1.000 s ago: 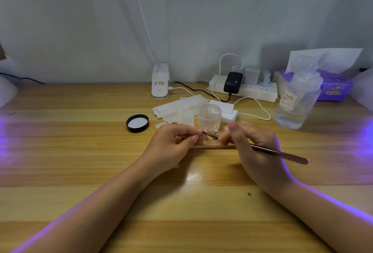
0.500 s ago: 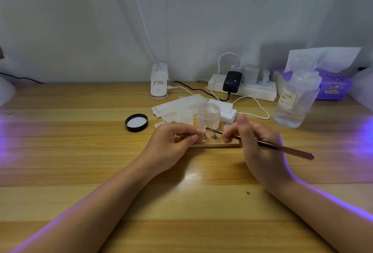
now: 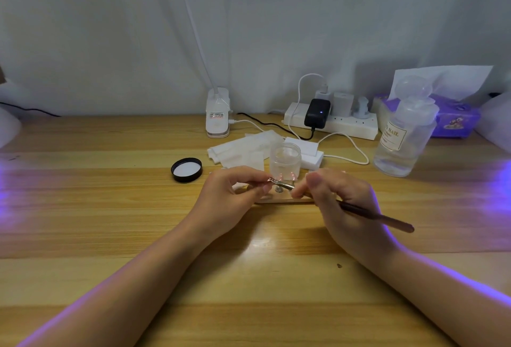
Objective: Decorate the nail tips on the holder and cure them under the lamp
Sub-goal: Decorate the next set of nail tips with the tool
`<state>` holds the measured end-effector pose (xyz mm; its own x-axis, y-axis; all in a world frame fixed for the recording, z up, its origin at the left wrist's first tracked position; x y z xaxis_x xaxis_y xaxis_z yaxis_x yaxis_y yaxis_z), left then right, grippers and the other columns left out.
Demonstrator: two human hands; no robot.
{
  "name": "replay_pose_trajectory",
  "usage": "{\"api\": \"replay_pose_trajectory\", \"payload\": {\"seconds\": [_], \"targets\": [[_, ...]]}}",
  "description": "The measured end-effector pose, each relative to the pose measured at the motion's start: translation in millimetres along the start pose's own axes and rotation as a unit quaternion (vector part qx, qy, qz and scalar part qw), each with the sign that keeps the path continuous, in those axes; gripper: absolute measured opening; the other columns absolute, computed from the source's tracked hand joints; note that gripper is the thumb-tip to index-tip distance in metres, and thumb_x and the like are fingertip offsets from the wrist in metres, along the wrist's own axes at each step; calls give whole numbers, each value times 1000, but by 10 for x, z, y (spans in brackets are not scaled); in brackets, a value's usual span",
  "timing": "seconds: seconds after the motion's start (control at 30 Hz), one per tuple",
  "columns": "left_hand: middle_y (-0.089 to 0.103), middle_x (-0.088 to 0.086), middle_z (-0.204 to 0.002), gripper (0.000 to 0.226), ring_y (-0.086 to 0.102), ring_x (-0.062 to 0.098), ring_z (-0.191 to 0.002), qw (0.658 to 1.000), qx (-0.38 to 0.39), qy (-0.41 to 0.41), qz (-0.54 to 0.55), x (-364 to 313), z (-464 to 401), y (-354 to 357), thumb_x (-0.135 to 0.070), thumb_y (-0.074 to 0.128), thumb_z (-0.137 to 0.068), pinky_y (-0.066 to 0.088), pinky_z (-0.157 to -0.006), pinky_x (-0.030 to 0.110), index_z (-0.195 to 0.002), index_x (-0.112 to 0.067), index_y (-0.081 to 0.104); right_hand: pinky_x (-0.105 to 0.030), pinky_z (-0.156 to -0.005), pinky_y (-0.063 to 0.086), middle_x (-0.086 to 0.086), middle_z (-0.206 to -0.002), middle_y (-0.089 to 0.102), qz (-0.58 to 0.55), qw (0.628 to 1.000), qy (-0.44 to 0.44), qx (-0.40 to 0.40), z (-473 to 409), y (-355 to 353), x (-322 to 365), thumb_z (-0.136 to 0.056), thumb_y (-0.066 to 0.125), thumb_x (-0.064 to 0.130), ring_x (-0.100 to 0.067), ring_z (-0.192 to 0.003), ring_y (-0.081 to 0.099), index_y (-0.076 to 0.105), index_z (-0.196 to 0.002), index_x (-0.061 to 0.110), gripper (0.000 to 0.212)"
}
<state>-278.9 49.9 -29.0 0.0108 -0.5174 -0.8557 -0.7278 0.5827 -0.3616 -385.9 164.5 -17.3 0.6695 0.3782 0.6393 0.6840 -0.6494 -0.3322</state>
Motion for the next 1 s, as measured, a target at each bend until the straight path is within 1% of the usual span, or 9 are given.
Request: {"api": "replay_pose_trajectory", "payload": {"seconds": [0.17, 0.27, 0.37, 0.43, 0.53, 0.67, 0.73, 0.9, 1.0], "targets": [[70, -1, -83, 21, 63, 5, -80, 1000, 4, 6, 6, -5, -1, 0, -1, 68, -77, 47, -74, 12, -91, -17, 71, -4, -61, 38, 8, -65, 62, -4, 998, 47, -37, 4, -83, -75, -96, 43, 22, 5, -63, 57, 62, -71, 22, 31], [70, -4, -81, 25, 63, 2, -78, 1000, 1, 9, 9, -13, 0, -2, 0, 68, -76, 47, -74, 12, -88, -22, 70, -3, -64, 37, 14, -70, 59, -5, 1000, 4, -15, 1, -42, 10, -96, 38, 32, 8, -67, 56, 63, -74, 16, 36], [69, -6, -80, 28, 62, 2, -77, 1000, 0, 14, 8, -18, -3, -2, 2, 68, -75, 47, -75, 13, -86, -24, 69, -8, -68, 40, 12, -73, 61, -2, 1000, -13, 7, 7, 6, 24, -93, 38, 37, 4, -72, 58, 64, -75, 16, 38], [70, -3, -81, 25, 63, 5, -79, 1000, 5, 17, 5, -11, -3, 1, 2, 68, -76, 48, -75, 15, -89, -20, 70, -10, -67, 42, 8, -71, 64, 4, 1000, 11, -10, -6, -23, -18, -92, 40, 35, 1, -70, 60, 63, -73, 20, 34], [70, 1, -82, 22, 63, 6, -78, 1000, 5, 14, 13, 3, -3, -2, 1, 68, -76, 47, -72, 12, -91, -16, 71, -7, -62, 38, 10, -64, 61, 4, 998, 45, -46, -5, -84, -71, -91, 37, 35, 3, -63, 56, 62, -71, 25, 33], [69, -5, -80, 27, 62, 1, -77, 1000, -2, 11, 16, 13, -7, -4, 1, 69, -75, 45, -72, 11, -86, -24, 70, -6, -66, 38, 17, -72, 61, -6, 1000, 0, -18, 8, -38, 12, -93, 37, 40, 5, -69, 57, 63, -74, 20, 38], [69, -7, -80, 29, 62, -1, -76, 1000, -4, 11, 16, 13, -9, -6, 1, 69, -75, 45, -73, 10, -84, -26, 69, -8, -68, 38, 13, -72, 61, -2, 1000, -17, 3, 16, -2, 32, -94, 37, 38, 5, -70, 56, 64, -74, 17, 39], [69, -11, -80, 27, 62, -3, -77, 1000, -1, 9, 18, 2, 0, -5, -1, 69, -75, 45, -71, 8, -81, -28, 69, -5, -61, 37, 10, -64, 61, -5, 998, 41, -40, -1, -74, -58, -91, 37, 32, 5, -64, 57, 62, -72, 23, 33], [69, -14, -77, 28, 63, -4, -77, 1000, -1, 6, 20, 3, -1, -5, -1, 69, -75, 45, -70, 8, -80, -29, 70, -5, -62, 37, 10, -68, 62, -12, 999, 31, -31, -1, -69, -37, -91, 37, 31, 4, -66, 57, 63, -73, 20, 33]]}}
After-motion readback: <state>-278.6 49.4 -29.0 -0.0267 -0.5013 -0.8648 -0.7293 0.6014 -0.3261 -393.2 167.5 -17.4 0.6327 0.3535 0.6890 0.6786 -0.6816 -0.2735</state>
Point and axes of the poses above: each hand's wrist, its own z-axis away from the middle knuckle, its own y-axis out of the palm, x = y × z, the point moved 6 cm from there along -z, towards the middle knuckle
